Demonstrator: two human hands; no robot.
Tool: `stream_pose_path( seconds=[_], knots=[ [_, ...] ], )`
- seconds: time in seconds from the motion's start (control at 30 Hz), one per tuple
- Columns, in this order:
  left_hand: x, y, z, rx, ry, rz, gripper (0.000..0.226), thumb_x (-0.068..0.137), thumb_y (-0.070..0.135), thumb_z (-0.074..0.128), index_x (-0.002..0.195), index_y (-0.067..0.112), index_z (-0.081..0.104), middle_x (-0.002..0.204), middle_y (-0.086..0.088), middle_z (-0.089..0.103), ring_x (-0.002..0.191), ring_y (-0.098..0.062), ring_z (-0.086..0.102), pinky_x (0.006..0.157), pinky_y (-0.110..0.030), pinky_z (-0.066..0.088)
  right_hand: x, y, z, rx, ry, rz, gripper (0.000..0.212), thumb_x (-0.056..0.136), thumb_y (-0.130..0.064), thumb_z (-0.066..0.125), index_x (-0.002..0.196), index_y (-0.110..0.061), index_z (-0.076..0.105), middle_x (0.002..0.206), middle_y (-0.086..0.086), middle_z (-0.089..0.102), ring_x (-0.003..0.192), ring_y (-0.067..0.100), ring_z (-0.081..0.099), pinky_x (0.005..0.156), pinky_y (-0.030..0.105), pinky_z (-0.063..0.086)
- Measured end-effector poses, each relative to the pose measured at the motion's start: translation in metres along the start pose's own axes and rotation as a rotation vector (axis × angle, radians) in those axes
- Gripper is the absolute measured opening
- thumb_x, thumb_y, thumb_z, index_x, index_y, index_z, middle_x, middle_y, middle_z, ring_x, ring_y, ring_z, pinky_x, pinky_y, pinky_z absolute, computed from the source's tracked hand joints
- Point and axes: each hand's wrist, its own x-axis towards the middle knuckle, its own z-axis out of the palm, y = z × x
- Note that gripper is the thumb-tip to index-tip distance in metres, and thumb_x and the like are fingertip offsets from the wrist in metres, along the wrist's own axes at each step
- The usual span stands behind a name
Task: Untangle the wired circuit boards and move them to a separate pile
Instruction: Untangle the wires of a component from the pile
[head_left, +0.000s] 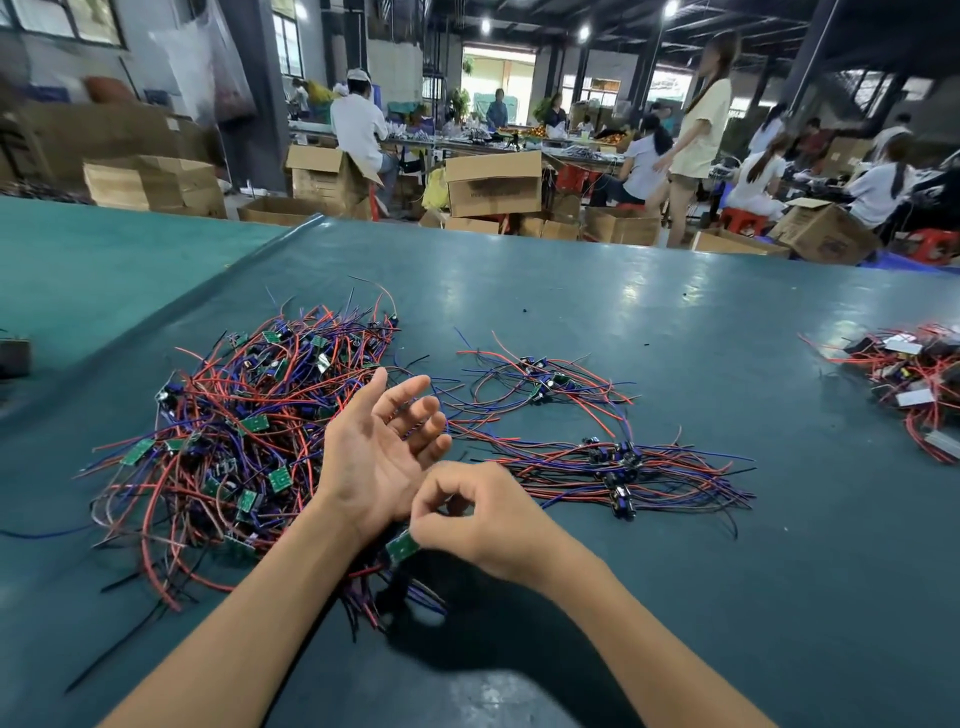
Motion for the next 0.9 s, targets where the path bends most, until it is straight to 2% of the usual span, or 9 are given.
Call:
stream_pose_path(
  seconds=[0.1,0.23,0.37,0.5,0.6,0.67,0.8,0.9],
  knots=[
    [-0.002,0.002,0.0,0.002,-0.02,-0.002,0.038,0.087,0.046,0.065,0.101,0.012,0.071,0.081,-0.004,0.066,0.072,-0.021,0.065,0.069,-0.034,0.056,0.009,0.006,-0.012,0.173,0.03,0.06,0.007,0.072,-0.013,0.067,0.067,-0.018,0.065,0.076,0.012,0.07,0.062,0.009,0.05,0.062,0.023,0.041],
    [-0.006,0.002,0.001,0.018,-0.021,0.007,0.035,0.088,0.044,0.063,0.102,0.013,0.07,0.083,-0.005,0.066,0.073,-0.023,0.065,0.072,-0.035,0.056,0.024,0.016,-0.037,0.473,0.106,0.122,0.015,0.071,-0.007,0.063,0.062,-0.016,0.069,0.08,0.012,0.073,0.06,0.015,0.06,0.054,0.025,0.045],
    [-0.007,0.004,-0.002,0.047,-0.048,0.021,0.033,0.088,0.041,0.061,0.105,0.013,0.068,0.086,-0.006,0.067,0.08,-0.026,0.067,0.075,-0.038,0.054,0.032,0.027,-0.051,0.704,0.235,0.178,0.007,0.074,-0.009,0.06,0.068,-0.012,0.063,0.085,0.018,0.072,0.059,0.025,0.064,0.052,0.028,0.044],
    [-0.004,0.004,-0.003,0.112,-0.068,0.009,0.03,0.086,0.036,0.061,0.102,0.014,0.072,0.09,-0.007,0.07,0.083,-0.029,0.071,0.063,-0.036,0.059,0.028,0.029,-0.057,0.835,0.28,0.129,0.003,0.083,-0.017,0.053,0.082,-0.014,0.054,0.087,0.019,0.072,0.06,0.026,0.065,0.052,0.028,0.046],
    [-0.004,0.0,-0.003,0.232,-0.088,0.02,0.024,0.085,0.029,0.062,0.102,0.017,0.075,0.091,-0.004,0.071,0.079,-0.027,0.073,0.05,-0.028,0.054,0.022,0.025,-0.064,0.929,0.397,0.022,0.01,0.088,-0.023,0.055,0.084,-0.016,0.062,0.082,0.011,0.072,0.06,0.021,0.063,0.047,0.025,0.039],
    [-0.005,-0.004,-0.002,0.271,-0.119,0.045,0.02,0.085,0.021,0.064,0.101,0.018,0.076,0.089,-0.003,0.071,0.075,-0.025,0.074,0.042,-0.022,0.047,0.018,0.023,-0.065,1.049,0.427,0.012,0.012,0.086,-0.025,0.061,0.081,-0.019,0.07,0.081,0.007,0.072,0.06,0.019,0.063,0.046,0.025,0.038],
    [-0.008,-0.003,-0.003,0.161,-0.202,-0.006,0.029,0.085,0.012,0.06,0.106,0.019,0.079,0.094,-0.005,0.073,0.073,-0.019,0.073,0.039,-0.018,0.042,0.012,0.023,-0.051,1.258,0.361,0.095,0.016,0.085,-0.027,0.065,0.077,-0.019,0.076,0.08,0.001,0.071,0.058,0.014,0.061,0.046,0.024,0.039],
    [-0.008,0.002,-0.005,0.061,-0.235,-0.057,0.039,0.081,0.004,0.055,0.107,0.019,0.079,0.091,-0.005,0.072,0.068,-0.017,0.071,0.035,-0.017,0.039,0.013,0.021,-0.041,1.412,0.338,0.147,0.011,0.083,-0.021,0.07,0.09,-0.014,0.075,0.08,0.004,0.069,0.056,0.014,0.057,0.046,0.025,0.042]
  ],
)
